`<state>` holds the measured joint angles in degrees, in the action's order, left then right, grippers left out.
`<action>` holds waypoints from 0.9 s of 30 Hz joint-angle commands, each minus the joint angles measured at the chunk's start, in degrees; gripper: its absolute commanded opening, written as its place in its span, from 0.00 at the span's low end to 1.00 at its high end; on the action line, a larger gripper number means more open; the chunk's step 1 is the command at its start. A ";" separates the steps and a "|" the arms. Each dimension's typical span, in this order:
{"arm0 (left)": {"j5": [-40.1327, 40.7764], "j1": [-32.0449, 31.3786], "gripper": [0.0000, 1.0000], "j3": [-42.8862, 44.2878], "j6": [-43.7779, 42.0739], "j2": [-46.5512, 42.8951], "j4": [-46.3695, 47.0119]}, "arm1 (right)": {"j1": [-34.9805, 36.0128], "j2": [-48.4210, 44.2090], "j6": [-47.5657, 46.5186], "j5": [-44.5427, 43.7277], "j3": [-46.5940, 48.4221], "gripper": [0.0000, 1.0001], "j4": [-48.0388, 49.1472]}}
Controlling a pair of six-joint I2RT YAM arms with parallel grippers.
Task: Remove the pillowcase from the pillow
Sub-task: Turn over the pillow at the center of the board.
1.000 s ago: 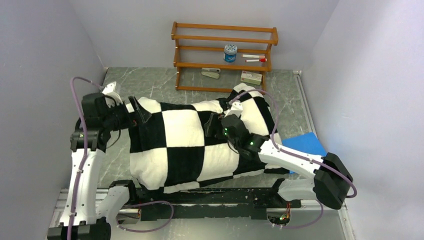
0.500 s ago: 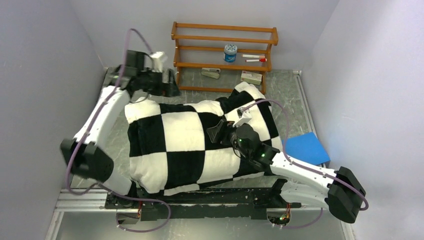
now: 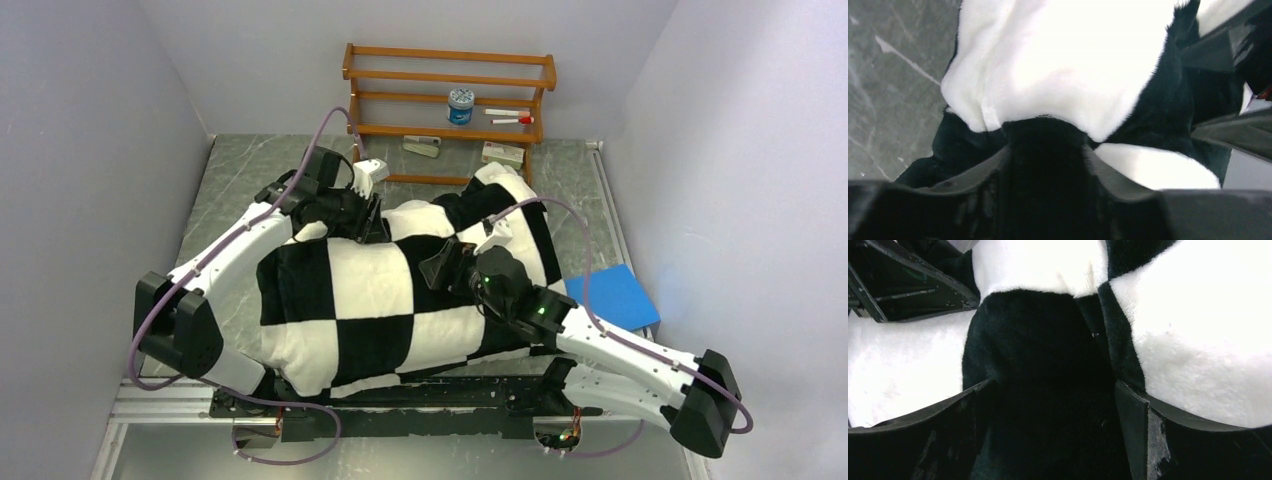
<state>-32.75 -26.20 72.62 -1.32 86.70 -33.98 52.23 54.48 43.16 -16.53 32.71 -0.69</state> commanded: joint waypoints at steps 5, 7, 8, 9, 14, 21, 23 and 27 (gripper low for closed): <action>3.62 -3.62 0.05 -1.37 2.73 -3.47 -3.47 | 1.20 -2.53 1.92 -1.21 14.26 0.96 -43.37; 7.47 -3.19 0.05 -0.56 5.38 -4.39 -1.28 | 1.21 -4.42 0.29 2.82 16.50 0.96 -45.03; 8.52 -2.74 0.05 -0.13 6.08 -4.78 0.08 | 1.20 -5.53 -0.65 5.73 16.78 0.96 -45.29; 9.18 -2.19 0.05 0.78 6.60 -4.72 1.04 | 1.21 -6.53 -1.81 9.30 16.85 0.95 -45.25; 11.98 0.64 0.05 9.11 8.21 -2.21 1.29 | 1.21 -11.77 -4.04 31.65 11.87 0.88 -40.23; 9.12 1.15 0.05 20.73 9.39 -0.09 0.76 | 1.14 -4.76 1.93 20.32 3.95 0.86 -33.42; 6.55 1.15 0.05 23.14 9.99 -0.82 1.38 | 1.20 -1.57 1.47 15.40 5.50 0.86 -27.37; 1.81 0.94 0.05 27.13 12.59 -2.65 4.76 | 1.21 2.52 2.12 4.87 5.42 0.87 -7.57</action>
<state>-24.53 -26.20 90.24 7.55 89.36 -41.78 53.65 54.26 44.62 1.48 37.41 -29.41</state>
